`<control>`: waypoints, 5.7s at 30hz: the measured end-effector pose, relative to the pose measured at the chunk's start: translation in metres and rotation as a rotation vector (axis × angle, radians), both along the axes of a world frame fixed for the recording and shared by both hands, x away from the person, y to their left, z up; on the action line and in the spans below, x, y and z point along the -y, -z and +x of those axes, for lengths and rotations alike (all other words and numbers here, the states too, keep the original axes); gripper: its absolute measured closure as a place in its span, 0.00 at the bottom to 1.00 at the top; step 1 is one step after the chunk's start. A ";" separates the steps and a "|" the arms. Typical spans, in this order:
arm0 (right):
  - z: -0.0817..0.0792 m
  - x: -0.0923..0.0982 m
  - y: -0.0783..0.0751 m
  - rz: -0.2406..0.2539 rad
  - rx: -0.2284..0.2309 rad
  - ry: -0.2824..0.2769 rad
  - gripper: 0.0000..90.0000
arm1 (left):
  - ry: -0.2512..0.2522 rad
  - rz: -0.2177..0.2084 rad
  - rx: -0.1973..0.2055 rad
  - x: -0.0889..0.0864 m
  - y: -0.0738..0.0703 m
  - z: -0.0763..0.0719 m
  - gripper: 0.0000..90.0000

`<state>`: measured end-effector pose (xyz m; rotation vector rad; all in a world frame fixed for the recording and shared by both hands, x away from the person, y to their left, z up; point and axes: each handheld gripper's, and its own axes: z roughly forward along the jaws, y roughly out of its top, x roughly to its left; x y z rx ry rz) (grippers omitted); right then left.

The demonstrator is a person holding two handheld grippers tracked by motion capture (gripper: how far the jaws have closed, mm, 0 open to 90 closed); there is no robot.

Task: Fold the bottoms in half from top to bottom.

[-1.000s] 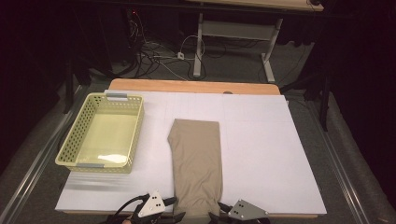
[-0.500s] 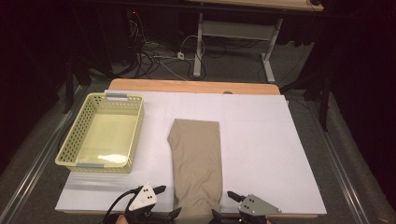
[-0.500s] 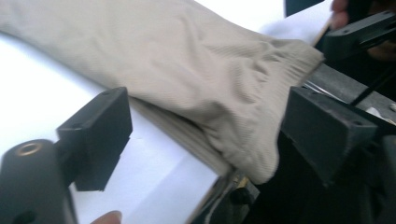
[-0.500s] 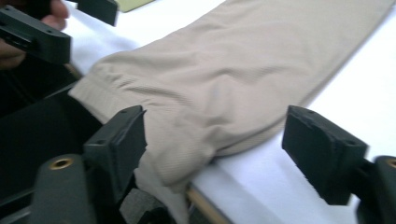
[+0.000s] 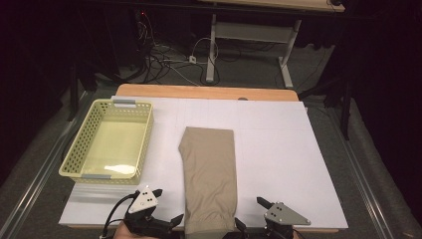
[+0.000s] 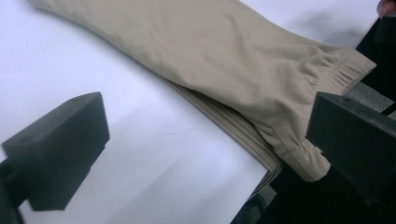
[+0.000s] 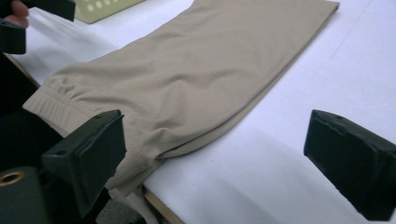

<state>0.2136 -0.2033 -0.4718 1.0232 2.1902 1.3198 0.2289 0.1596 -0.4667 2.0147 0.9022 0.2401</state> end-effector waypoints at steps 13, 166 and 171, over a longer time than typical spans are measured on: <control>0.004 0.004 0.000 0.007 0.008 0.046 0.00 | 0.008 -0.037 0.000 -0.003 -0.001 0.004 0.00; 0.102 -0.051 0.004 -0.128 -0.097 -0.007 0.50 | 0.056 0.109 -0.022 0.062 0.010 0.093 0.52; 0.106 -0.052 0.011 -0.148 -0.118 -0.022 0.56 | 0.064 0.144 -0.016 0.063 0.012 0.092 0.59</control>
